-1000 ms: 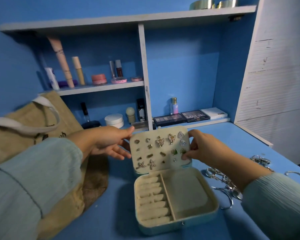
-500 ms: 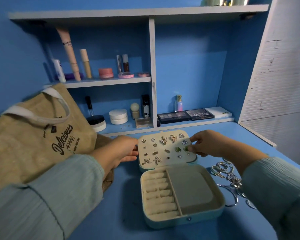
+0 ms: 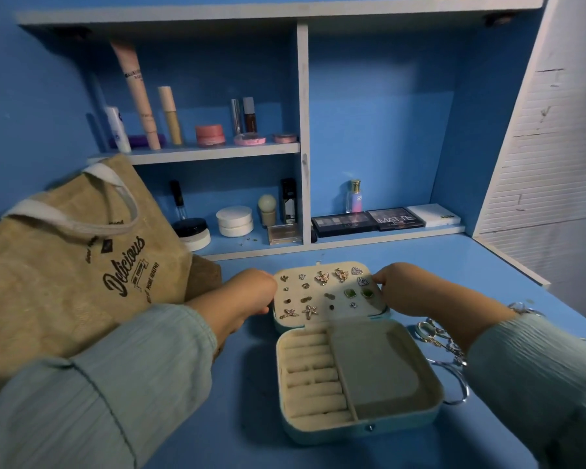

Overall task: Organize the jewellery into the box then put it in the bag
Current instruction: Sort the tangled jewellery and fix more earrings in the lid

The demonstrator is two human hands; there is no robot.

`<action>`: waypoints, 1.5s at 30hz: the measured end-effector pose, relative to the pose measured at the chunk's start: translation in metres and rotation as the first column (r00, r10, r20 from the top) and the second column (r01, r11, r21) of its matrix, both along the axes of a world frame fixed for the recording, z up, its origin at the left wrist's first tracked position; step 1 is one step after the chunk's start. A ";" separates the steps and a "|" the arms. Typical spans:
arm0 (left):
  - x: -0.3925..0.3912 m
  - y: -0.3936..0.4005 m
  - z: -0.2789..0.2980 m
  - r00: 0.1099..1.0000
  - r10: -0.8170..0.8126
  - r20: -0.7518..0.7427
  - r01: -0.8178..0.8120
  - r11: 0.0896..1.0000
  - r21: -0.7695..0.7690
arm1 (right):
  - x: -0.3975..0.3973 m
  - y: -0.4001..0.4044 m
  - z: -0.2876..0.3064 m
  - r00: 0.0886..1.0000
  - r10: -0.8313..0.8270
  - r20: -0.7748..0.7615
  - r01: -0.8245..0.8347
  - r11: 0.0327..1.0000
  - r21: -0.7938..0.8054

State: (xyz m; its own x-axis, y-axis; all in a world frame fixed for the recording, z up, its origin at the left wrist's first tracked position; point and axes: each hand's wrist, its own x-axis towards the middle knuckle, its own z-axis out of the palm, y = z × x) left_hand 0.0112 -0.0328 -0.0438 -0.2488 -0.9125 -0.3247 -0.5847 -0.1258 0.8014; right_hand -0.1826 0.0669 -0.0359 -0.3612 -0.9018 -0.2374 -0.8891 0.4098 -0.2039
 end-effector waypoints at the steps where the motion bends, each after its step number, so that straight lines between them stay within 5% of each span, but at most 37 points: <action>1: 0.000 0.001 0.000 1.000 0.018 0.014 -0.018 1.000 0.018 | 0.001 0.001 0.000 1.000 0.017 -0.012 -0.016 1.000 0.016; 9: -0.005 0.011 -0.005 0.970 -0.084 0.227 0.100 0.993 -0.061 | 0.003 0.016 -0.005 0.945 0.178 -0.274 -0.158 0.983 0.092; 14: -0.004 0.026 0.001 0.927 -0.199 0.318 0.250 0.959 -0.130 | 0.001 0.028 0.000 0.964 0.150 -0.218 -0.148 0.989 0.024; 17: -0.004 0.043 0.010 0.844 -0.194 0.499 0.298 0.945 -0.136 | -0.002 0.041 0.008 0.978 0.124 -0.166 -0.143 0.984 -0.109; 21: -0.011 0.078 0.019 0.782 -0.248 0.572 0.465 0.844 -0.269 | -0.012 0.069 0.020 0.977 0.165 -0.133 -0.188 0.965 -0.182; 29: -0.053 0.139 0.017 0.689 -0.478 0.544 0.705 0.616 -0.351 | -0.034 0.128 0.026 0.968 0.197 -0.153 -0.207 0.977 -0.056; 38: -0.090 0.179 -0.004 0.497 -0.287 0.819 0.843 0.381 -0.379 | -0.090 0.190 0.020 0.984 -0.019 -0.176 0.002 0.995 -0.097; 42: -0.101 0.182 -0.001 0.447 -0.235 0.863 0.859 0.383 -0.341 | -0.099 0.207 0.004 0.997 -0.035 -0.070 0.032 0.998 -0.050; 45: -0.104 0.180 0.000 0.440 -0.260 0.860 0.864 0.383 -0.327 | -0.093 0.211 -0.009 0.990 0.026 -0.138 -0.037 0.997 -0.075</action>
